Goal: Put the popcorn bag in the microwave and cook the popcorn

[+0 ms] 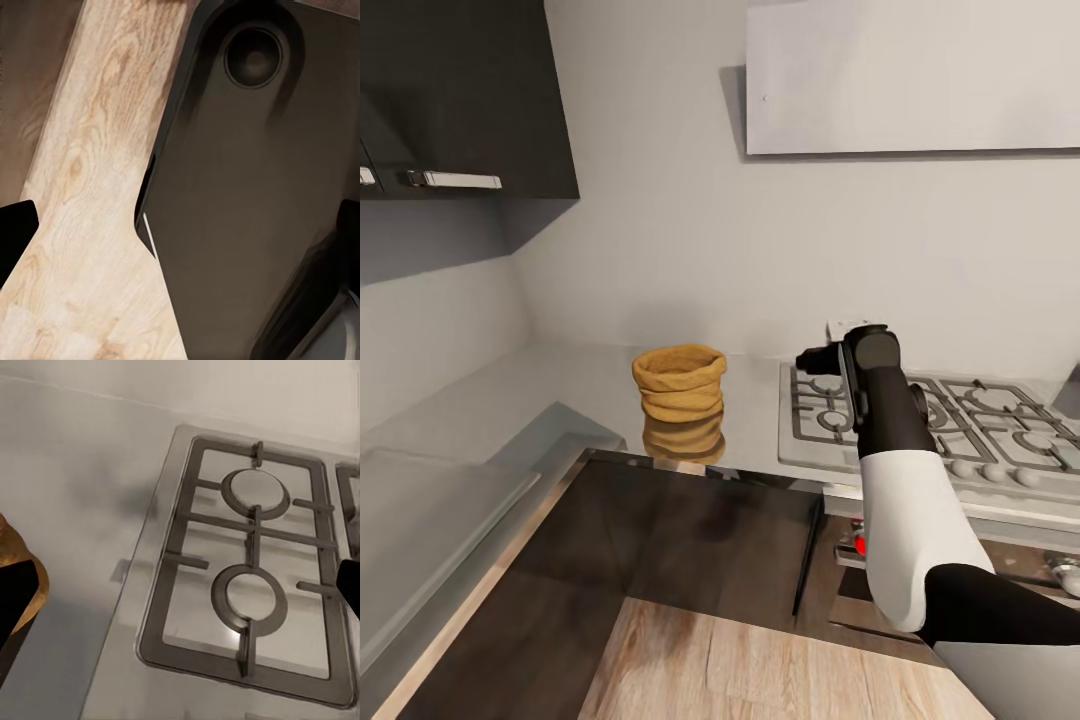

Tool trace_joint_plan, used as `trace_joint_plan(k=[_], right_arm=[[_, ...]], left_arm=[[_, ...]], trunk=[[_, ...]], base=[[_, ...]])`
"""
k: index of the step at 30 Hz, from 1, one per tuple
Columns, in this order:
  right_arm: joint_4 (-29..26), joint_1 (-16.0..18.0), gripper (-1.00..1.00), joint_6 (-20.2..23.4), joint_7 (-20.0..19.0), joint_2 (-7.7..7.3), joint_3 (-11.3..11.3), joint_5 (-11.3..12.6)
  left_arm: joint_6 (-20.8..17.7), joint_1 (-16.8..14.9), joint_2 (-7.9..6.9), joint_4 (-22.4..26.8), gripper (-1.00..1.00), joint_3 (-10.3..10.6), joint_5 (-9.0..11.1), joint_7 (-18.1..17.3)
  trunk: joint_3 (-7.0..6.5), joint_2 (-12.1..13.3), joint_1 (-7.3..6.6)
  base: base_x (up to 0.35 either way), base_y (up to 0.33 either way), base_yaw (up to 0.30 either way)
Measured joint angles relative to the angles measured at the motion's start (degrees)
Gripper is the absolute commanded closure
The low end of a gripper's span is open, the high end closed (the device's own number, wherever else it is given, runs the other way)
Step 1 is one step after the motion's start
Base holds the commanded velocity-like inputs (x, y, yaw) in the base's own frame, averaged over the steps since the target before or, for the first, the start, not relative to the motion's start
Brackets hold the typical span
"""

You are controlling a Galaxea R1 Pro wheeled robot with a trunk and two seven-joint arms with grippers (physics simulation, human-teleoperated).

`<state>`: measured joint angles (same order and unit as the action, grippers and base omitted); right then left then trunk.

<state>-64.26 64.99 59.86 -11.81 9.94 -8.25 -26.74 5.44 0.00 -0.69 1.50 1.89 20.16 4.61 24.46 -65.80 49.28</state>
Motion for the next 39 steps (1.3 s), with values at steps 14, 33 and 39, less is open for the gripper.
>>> trace_joint_plan(k=[14,33,39], right_arm=[[-1.72,-0.03,-1.0,-0.01,-0.08,0.0,0.06,0.07],[-3.19,-0.01,-1.0,-0.01,0.11,0.0,0.35,-0.19],[-4.54,-0.03,-1.0,0.0,0.07,0.0,0.41,-0.1]], left_arm=[[0.01,0.0,-0.01,-0.06,-1.0,-0.22,0.13,0.0],[0.01,0.0,0.25,0.03,-1.0,-0.16,0.12,0.0],[0.0,0.0,0.25,0.04,-1.0,-0.19,-0.01,0.0]], trunk=[[0.0,0.0,0.0],[0.0,0.0,0.0],[0.0,0.0,0.0]], base=[[0.0,0.0,0.103],[0.0,0.0,0.268],[0.0,0.0,0.036]])
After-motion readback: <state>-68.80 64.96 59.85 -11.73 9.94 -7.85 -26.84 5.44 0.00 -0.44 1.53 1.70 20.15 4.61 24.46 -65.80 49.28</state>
